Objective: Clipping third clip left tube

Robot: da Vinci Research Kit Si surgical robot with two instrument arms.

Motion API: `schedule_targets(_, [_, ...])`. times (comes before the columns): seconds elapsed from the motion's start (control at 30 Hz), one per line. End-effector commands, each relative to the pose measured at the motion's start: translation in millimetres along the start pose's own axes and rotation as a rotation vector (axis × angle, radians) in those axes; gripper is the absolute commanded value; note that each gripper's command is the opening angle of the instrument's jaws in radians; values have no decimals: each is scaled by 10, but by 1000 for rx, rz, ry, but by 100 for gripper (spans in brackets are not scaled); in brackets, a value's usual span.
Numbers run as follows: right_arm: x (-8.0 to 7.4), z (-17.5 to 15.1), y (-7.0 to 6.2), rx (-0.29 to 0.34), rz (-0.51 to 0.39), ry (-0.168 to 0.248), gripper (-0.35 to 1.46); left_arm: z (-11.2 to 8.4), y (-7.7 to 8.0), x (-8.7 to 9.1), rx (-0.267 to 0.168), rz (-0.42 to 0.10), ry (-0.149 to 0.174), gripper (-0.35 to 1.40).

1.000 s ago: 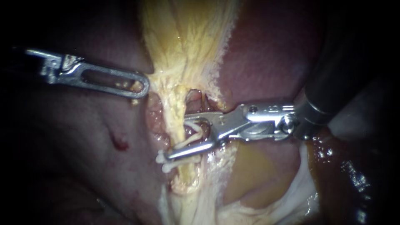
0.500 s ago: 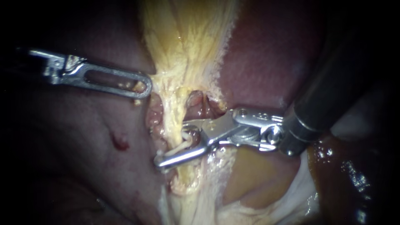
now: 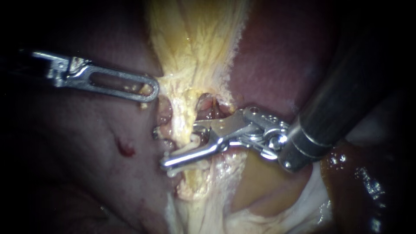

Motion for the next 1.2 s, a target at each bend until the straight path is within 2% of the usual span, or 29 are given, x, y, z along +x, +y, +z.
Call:
schedule_targets(0.03, [1, 0, 0, 2, 5, 9, 49, 0, 0, 0, 0, 0, 0, -35])
schedule_targets(0.37, [5, -1, 3, -4, 25, 59, 49, 0, 0, 0, 0, 0, 0, -35])
schedule_targets(0.5, [5, 0, 1, -2, 27, 62, 49, 0, 0, 0, 0, 0, 0, -35])
schedule_targets(0.97, [9, 15, -28, 77, 30, 47, 49, 0, 0, 0, 0, 0, 0, -35])
schedule_targets(1.13, [10, 16, -29, 79, 34, 56, 49, 0, 0, 0, 0, 0, 0, -35])
schedule_targets(1.2, [11, 14, -27, 61, 38, 67, 49, 0, 0, 0, 0, 0, 0, -35])
